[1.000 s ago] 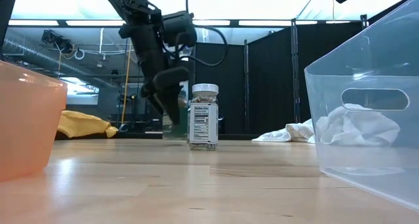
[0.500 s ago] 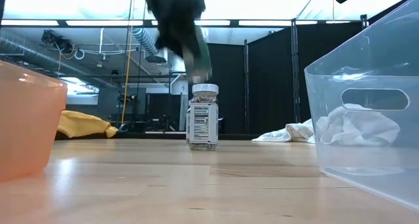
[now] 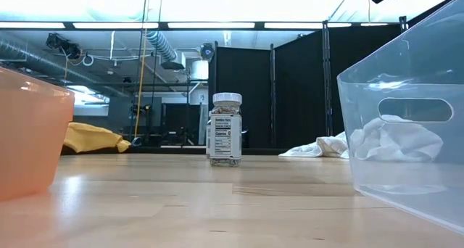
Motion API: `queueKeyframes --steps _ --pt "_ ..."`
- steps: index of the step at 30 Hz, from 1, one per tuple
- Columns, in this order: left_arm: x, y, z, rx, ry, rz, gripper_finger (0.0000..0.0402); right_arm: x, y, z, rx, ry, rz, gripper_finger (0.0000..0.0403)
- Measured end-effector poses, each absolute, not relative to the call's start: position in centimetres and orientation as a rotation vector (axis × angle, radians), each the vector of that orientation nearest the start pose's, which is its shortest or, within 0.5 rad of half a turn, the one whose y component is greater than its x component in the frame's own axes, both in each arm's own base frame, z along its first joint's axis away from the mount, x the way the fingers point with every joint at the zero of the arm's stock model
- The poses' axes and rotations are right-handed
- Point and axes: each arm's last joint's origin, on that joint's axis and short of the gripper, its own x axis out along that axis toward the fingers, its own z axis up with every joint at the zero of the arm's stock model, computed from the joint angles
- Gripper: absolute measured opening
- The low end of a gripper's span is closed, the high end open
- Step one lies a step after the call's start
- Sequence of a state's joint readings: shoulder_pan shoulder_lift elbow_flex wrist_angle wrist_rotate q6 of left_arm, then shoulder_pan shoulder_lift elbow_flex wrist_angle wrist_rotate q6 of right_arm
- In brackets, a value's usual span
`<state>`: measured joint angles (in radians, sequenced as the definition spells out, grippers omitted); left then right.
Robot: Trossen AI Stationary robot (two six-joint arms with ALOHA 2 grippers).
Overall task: Sort spices by type
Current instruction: Put the green spice bottle into the orange bin
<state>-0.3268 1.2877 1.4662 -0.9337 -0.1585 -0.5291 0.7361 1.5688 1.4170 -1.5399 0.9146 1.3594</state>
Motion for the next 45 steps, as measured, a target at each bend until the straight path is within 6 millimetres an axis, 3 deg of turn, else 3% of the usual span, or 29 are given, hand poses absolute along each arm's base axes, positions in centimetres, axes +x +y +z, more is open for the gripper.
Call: queueKeyframes --steps 9,15,20,28,36,45 --pt "20.9 -17.2 38.4 -0.378 0.743 -0.097 0.0204 20.9 15.7 30.5 -0.026 0.751 -0.769 0.0257" --pt "19.8 -22.5 36.0 -0.385 0.780 -0.111 0.0204 20.9 15.7 30.5 -0.021 0.750 -0.773 0.0258" --pt "19.2 -25.8 33.2 -0.376 0.864 -0.091 0.0204 21.1 15.4 30.5 -0.019 0.751 -0.782 0.0257" --pt "19.1 -28.8 29.0 -0.296 0.977 -0.047 0.0204 21.5 14.9 30.5 -0.008 0.752 -0.804 0.0256" --pt "19.1 -28.9 25.5 -0.145 1.125 0.089 0.0204 21.6 14.8 30.5 -0.021 0.759 -0.802 0.0254" --pt "19.8 -30.0 23.0 -0.098 1.146 0.106 0.0204 21.6 14.8 30.5 -0.030 0.763 -0.798 0.0254"
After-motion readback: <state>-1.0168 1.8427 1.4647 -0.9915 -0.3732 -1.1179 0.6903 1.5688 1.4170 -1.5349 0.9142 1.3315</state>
